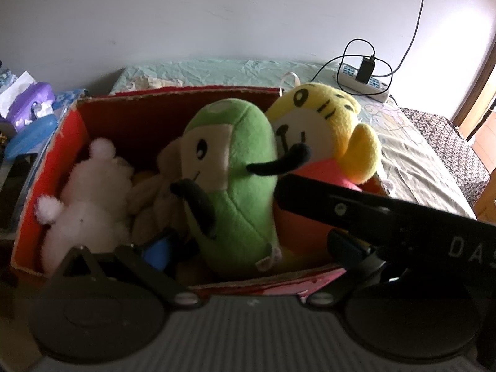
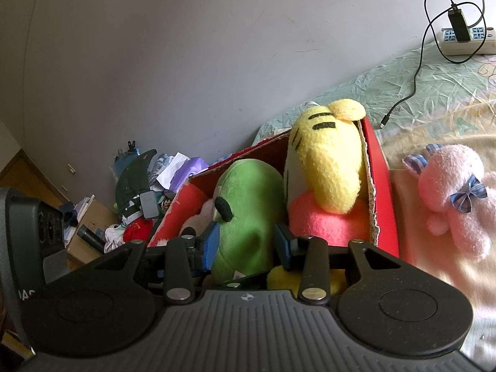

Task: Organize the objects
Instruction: 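Hold the green plush down in the box and open the right gripper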

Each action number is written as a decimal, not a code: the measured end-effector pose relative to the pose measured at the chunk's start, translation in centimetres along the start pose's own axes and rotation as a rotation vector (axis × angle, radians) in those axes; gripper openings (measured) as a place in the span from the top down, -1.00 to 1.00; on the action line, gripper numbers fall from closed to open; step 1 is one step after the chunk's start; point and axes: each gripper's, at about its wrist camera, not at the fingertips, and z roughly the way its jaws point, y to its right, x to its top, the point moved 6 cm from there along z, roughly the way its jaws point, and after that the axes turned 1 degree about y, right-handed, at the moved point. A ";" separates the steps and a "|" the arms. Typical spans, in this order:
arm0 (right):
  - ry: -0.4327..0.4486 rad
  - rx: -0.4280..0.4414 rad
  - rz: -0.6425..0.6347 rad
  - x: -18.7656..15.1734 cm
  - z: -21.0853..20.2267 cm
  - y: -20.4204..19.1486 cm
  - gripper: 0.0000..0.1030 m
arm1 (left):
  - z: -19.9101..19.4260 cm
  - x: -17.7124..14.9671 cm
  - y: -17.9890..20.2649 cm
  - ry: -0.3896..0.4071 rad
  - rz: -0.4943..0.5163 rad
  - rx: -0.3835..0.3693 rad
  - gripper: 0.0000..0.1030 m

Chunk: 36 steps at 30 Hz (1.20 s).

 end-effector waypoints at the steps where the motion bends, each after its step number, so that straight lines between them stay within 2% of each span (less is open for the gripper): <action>1: 0.000 0.000 0.000 0.0 0.0 0.0 0.21 | 0.0 0.0 0.0 0.000 0.000 0.003 -0.98; 36: 0.021 0.008 -0.022 -0.4 -0.3 -0.6 0.22 | -0.4 -0.3 0.1 0.034 -0.006 0.027 -0.98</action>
